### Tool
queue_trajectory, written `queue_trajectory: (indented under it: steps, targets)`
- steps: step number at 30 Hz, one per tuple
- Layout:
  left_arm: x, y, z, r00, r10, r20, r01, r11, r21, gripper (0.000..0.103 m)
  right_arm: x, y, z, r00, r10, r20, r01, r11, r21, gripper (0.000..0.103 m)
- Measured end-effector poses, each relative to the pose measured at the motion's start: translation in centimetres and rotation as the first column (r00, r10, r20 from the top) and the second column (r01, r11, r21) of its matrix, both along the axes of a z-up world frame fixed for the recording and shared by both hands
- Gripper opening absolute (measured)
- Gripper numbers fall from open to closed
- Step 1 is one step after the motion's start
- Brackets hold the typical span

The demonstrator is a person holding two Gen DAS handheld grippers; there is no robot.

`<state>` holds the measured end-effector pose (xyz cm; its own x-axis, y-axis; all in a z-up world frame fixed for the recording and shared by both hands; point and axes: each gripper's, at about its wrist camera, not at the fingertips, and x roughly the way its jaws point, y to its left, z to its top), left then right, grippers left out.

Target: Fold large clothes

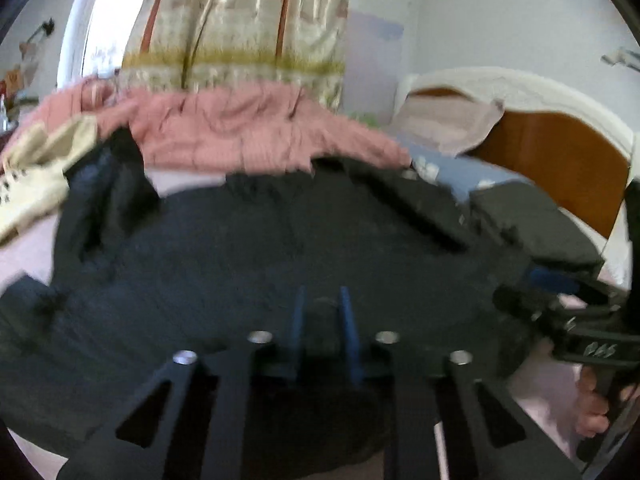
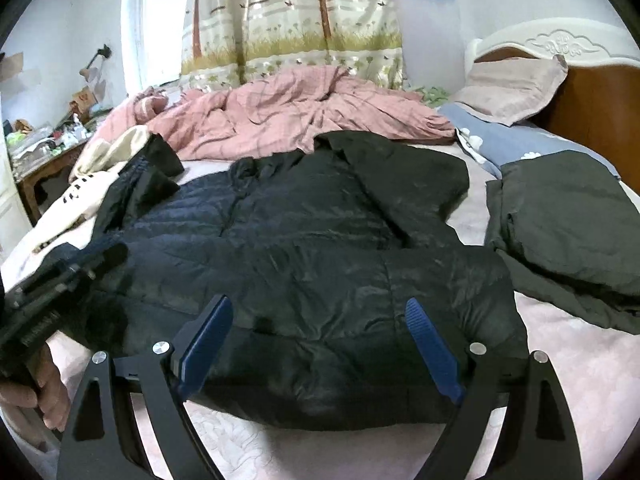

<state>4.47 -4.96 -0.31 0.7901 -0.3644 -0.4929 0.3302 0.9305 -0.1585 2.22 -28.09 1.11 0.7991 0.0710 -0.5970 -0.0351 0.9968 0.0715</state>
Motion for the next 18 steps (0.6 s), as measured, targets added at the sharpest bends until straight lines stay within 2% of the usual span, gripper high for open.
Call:
queue_trajectory:
  steps: [2, 4, 7, 10, 12, 14, 16, 18]
  targets:
    - [0.6, 0.0, -1.3, 0.999, -0.005, -0.051, 0.004, 1.0, -0.023, 0.016, 0.7, 0.1, -0.4, 0.999, 0.011, -0.033, -0.011, 1.0, 0.016, 0.09]
    - [1.6, 0.4, -1.8, 0.994, -0.006, -0.11, 0.001, 0.999, -0.05, 0.016, 1.1, 0.3, -0.7, 0.998, 0.062, -0.031, -0.06, 0.996, 0.063, 0.09]
    - [2.5, -0.3, -3.0, 0.981, -0.012, -0.196, 0.007, 1.0, -0.024, 0.016, 1.4, 0.8, -0.6, 0.996, 0.094, 0.01, -0.094, 0.991, 0.09, 0.09]
    - [2.7, -0.6, -3.4, 0.977, -0.014, -0.214, 0.01, 1.0, -0.018, 0.015, 1.4, 2.3, 0.1, 0.989, 0.139, 0.042, -0.141, 0.989, 0.049, 0.09]
    - [2.5, -0.6, -3.5, 0.977, -0.013, -0.214, 0.01, 1.0, -0.016, 0.015, 1.5, 3.4, 0.0, 0.988, 0.156, 0.02, -0.156, 0.988, -0.005, 0.09]
    - [2.3, -0.5, -3.4, 0.979, -0.002, -0.202, 0.0, 1.0, -0.01, 0.015, 2.0, 4.7, -0.7, 0.981, 0.188, -0.039, -0.19, 0.98, -0.06, 0.09]
    - [1.8, -0.5, -3.1, 0.985, 0.002, -0.173, -0.003, 1.0, -0.002, 0.015, 3.1, 5.7, -2.7, 0.973, 0.175, -0.148, -0.195, 0.971, -0.138, 0.09]
    - [1.9, -0.6, -3.0, 0.985, -0.003, -0.175, 0.003, 1.0, 0.002, 0.016, 3.8, 5.8, -4.2, 0.963, 0.176, -0.203, -0.206, 0.969, -0.139, 0.09]
